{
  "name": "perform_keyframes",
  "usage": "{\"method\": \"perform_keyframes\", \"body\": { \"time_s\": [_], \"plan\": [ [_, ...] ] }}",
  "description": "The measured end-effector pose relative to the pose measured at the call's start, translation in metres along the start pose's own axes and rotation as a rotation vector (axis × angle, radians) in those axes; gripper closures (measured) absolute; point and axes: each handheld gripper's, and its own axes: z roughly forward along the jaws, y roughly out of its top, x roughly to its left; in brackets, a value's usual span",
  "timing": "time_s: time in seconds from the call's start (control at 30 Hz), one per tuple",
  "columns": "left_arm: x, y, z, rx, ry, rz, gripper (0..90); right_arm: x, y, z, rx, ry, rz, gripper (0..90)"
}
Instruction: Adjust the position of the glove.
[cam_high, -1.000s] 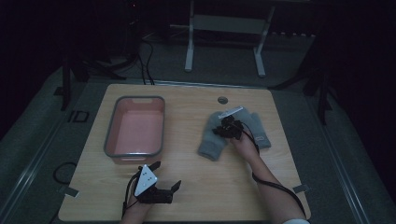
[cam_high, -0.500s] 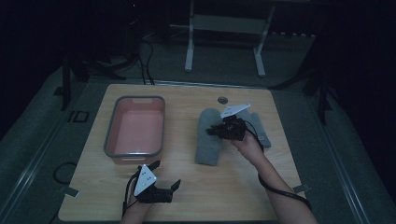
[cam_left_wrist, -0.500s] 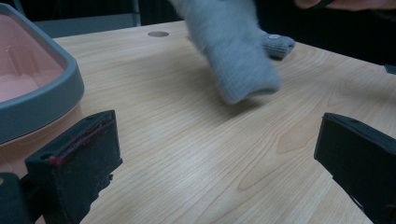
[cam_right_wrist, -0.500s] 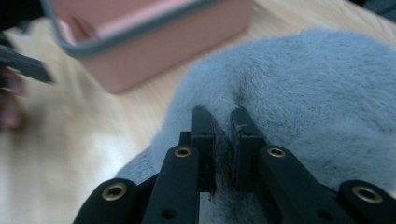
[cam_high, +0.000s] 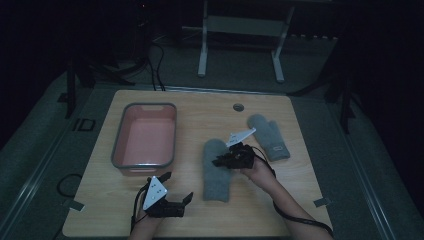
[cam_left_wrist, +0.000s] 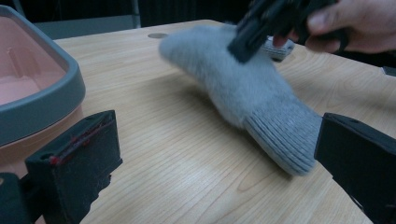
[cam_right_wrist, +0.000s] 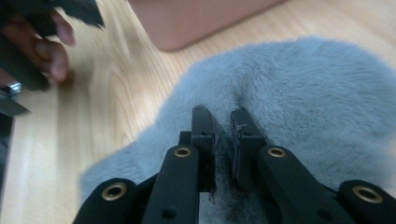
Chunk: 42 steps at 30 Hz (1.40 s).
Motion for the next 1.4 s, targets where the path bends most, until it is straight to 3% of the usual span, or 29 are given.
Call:
{"method": "perform_keyframes", "body": {
  "time_s": [0.2, 0.43, 0.6, 0.73, 0.93, 1.03, 1.17, 1.33, 1.4],
  "plan": [
    [0.000, 0.000, 0.000, 0.002, -0.003, 0.000, 0.7, -0.012, -0.014, 0.016, 0.053, -0.012, 0.023, 79.3],
    [0.000, 0.000, 0.001, 0.005, -0.006, -0.004, 0.7, -0.018, -0.020, 0.024, 0.071, -0.030, 0.035, 47.2],
    [0.000, 0.000, 0.001, 0.004, -0.005, -0.008, 0.7, -0.013, -0.015, 0.015, 0.064, -0.077, 0.010, 37.2],
    [0.000, 0.000, 0.001, 0.002, -0.006, -0.008, 0.7, -0.013, -0.010, -0.002, 0.021, -0.128, 0.006, 31.2],
    [0.001, -0.001, 0.001, 0.005, -0.006, -0.007, 0.7, -0.026, -0.008, -0.034, -0.050, -0.186, 0.072, 23.6],
    [0.001, -0.001, 0.001, 0.006, -0.006, -0.010, 0.7, -0.032, -0.009, -0.050, -0.069, -0.270, 0.071, 23.4],
    [0.001, -0.001, 0.002, 0.009, -0.008, -0.009, 0.7, -0.044, -0.013, -0.070, -0.086, -0.344, 0.101, 22.6],
    [0.001, -0.001, 0.002, 0.009, -0.008, -0.011, 0.7, -0.066, -0.021, -0.096, -0.107, -0.471, 0.164, 18.4],
    [0.001, -0.001, 0.002, 0.010, -0.008, -0.012, 0.7, -0.076, -0.024, -0.105, -0.120, -0.495, 0.196, 18.6]
  ]
}}
